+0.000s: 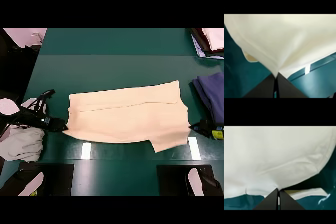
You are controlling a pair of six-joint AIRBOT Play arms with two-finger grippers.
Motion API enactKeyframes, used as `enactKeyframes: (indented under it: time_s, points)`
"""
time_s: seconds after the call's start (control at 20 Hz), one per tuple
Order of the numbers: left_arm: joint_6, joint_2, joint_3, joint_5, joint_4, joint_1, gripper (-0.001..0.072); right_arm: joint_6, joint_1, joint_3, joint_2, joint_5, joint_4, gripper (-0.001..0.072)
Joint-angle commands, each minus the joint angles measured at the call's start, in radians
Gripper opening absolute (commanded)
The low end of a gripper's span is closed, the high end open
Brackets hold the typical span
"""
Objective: Fold the shirts.
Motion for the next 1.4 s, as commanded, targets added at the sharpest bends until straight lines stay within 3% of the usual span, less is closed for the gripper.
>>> enactKeyframes:
  time_s: [0.0,0.35,0.9,0.95,1.0,1.05,1.15,1.2,1.35]
  points:
    - [-0.035,-0.025,0.011,0.199,-0.039,0.0,0.0025,-0.033,0.001,0.064,-0.114,-0.098,0.121,0.0018]
    - [-0.061,-0.195,0.161,0.39,-0.051,0.0,0.0026,-0.039,0.195,0.403,-0.484,-0.21,0.112,0.0018]
    - [-0.088,-0.352,0.239,0.584,-0.053,0.002,0.0027,-0.039,0.317,0.816,-0.935,-0.202,0.113,0.002]
    - [-0.101,-0.352,0.24,0.61,-0.053,0.002,0.0077,-0.038,0.326,0.843,-0.962,-0.202,0.114,0.0021]
    - [-0.109,-0.352,0.246,0.635,-0.054,0.002,0.0397,-0.032,0.327,0.875,-0.991,-0.207,0.114,0.0023]
    - [-0.116,-0.352,0.257,0.643,-0.058,0.002,0.0639,-0.015,0.327,0.906,-1.016,-0.209,0.117,0.0083]
    - [-0.122,-0.349,0.303,0.636,-0.058,0.001,0.0667,-0.013,0.315,0.97,-1.051,-0.194,0.121,0.0519]
    - [-0.121,-0.348,0.329,0.623,-0.058,0.001,0.0667,-0.013,0.302,0.996,-1.056,-0.172,0.121,0.0557]
    - [-0.12,-0.348,0.409,0.522,-0.058,0.001,0.0654,-0.042,0.237,1.036,-1.055,-0.058,0.111,0.0557]
